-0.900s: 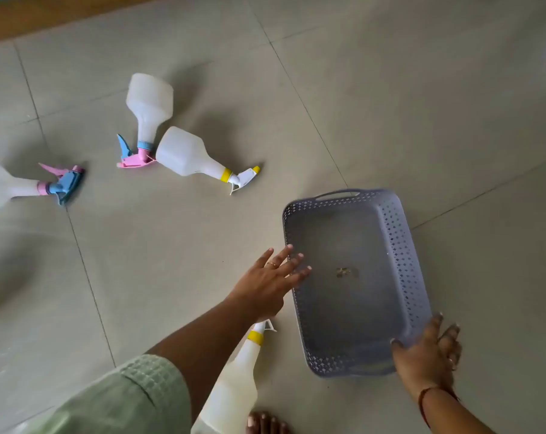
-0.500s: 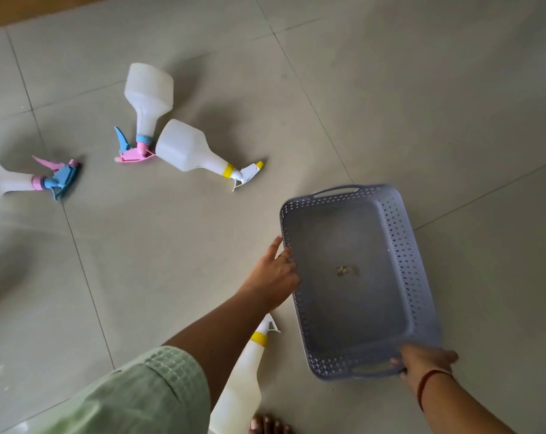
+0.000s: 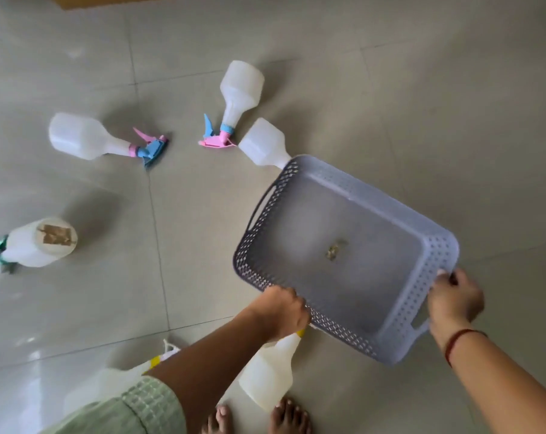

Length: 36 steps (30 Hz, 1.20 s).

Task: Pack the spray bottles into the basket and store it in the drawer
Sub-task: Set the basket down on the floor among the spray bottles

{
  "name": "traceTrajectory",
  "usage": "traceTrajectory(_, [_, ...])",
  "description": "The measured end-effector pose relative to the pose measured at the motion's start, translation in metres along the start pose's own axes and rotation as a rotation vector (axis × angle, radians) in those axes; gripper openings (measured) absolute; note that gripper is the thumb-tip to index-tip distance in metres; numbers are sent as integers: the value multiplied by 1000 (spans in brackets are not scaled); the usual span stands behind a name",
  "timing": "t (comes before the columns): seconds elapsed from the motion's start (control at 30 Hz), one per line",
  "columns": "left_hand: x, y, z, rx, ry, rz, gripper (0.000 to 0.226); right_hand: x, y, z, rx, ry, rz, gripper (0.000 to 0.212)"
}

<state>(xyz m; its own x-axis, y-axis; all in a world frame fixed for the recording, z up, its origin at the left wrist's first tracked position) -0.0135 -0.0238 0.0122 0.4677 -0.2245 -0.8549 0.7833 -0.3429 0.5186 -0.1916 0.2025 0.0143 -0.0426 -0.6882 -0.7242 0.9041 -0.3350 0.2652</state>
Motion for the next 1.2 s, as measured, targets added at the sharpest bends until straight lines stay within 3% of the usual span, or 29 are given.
traceTrajectory(0.03, [4, 9, -5, 51, 37, 9, 7, 12, 4, 25, -84, 21, 31, 16])
traceTrajectory(0.1, [27, 31, -1, 45, 126, 153, 17, 45, 23, 74, -225, 28, 111, 23])
traceTrajectory(0.2, [35, 67, 34, -125, 190, 147, 10, 98, 59, 126, -356, 32, 241, 19])
traceTrajectory(0.27, [67, 90, 46, -184, 295, 250, 23, 135, 86, 148, -417, 38, 322, 16])
traceTrajectory(0.33, [87, 109, 59, -239, 319, 216, 29, 169, 112, 159, -445, 34, 383, 17])
traceTrajectory(0.7, [155, 150, 66, -398, 413, 233, 29, 262, 159, 145, -447, 145, 502, 23])
traceTrajectory(0.87, [165, 140, 62, -437, 432, 247, 32, 273, 153, 135, -458, 142, 533, 27])
traceTrajectory(1.03, [175, 129, 56, -462, 441, 317, 31, 280, 146, 111, -326, 124, 641, 20])
traceTrajectory(1.13, [173, 132, 56, -532, 494, 343, 26, 270, 149, 99, -242, 175, 747, 30])
traceTrajectory(1.2, [164, 140, 57, -595, 539, 292, 24, 243, 147, 97, -266, 222, 676, 43])
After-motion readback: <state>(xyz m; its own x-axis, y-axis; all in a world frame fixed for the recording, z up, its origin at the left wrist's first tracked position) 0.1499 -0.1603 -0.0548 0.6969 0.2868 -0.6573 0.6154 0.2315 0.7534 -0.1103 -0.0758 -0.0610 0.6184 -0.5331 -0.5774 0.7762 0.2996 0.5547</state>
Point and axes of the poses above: each hand's wrist, its own y-axis away from the middle knuckle, its own x-axis out of the palm, z = x × y, the point moved 10 cm from there along -y, towards the middle knuckle, and after that the axes turned 4 degrees about -y, right-handed, at the moved point
